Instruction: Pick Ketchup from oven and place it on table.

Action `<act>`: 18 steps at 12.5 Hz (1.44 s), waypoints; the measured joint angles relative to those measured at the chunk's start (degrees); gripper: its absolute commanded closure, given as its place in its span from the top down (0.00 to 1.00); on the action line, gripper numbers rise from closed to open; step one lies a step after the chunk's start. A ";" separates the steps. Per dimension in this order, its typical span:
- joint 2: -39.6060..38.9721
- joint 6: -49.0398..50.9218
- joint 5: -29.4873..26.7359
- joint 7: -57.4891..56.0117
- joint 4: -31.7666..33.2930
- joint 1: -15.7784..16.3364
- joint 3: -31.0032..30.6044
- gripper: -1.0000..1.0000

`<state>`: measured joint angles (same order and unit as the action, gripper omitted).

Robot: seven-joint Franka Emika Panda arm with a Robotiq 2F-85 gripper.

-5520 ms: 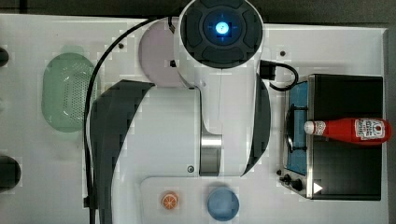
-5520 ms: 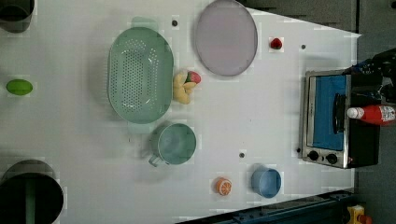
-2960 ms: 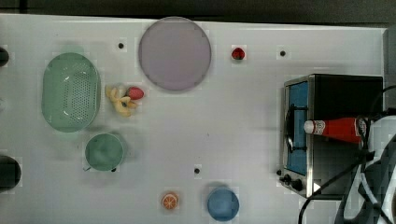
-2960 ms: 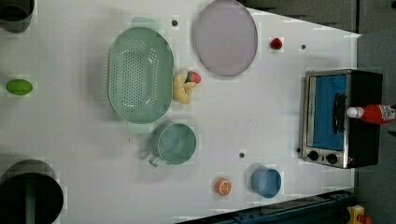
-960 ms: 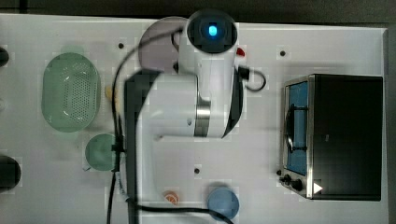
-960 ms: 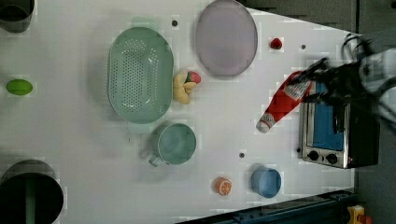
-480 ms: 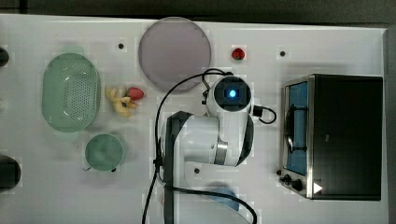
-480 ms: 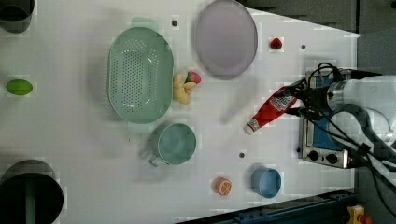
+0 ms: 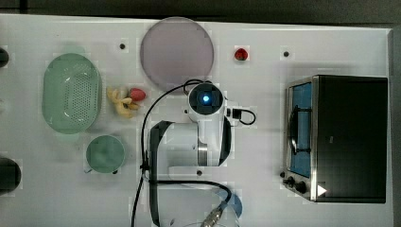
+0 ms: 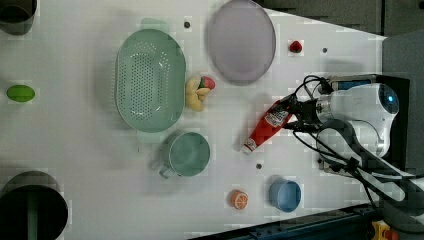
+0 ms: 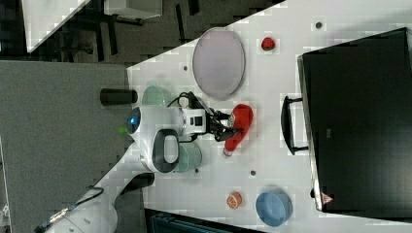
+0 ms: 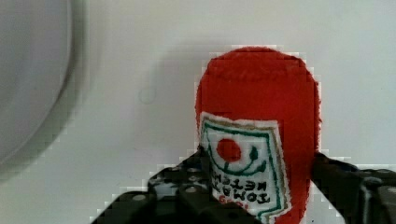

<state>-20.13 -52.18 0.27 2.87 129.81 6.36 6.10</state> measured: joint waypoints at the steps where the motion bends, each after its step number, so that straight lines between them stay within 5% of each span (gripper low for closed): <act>1: 1.15 -1.45 -1.13 -0.02 1.34 0.22 0.35 1.00; 8: 8.05 10.49 -0.87 1.91 -8.84 -1.79 4.00 1.00; 10: 10.64 24.26 -1.22 2.19 -15.83 -2.14 3.28 1.00; 11: 10.41 32.65 -1.13 2.14 -24.40 -2.28 2.04 1.00; 13: 11.04 36.57 -1.14 2.15 -34.19 -1.71 2.14 1.00; 16: 14.44 42.59 -1.18 2.15 -41.57 -0.07 3.47 1.00; 18: 16.97 42.22 -1.33 2.23 -40.62 -0.06 3.06 1.00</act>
<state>-3.16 -9.95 -1.06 5.11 89.19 6.30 9.16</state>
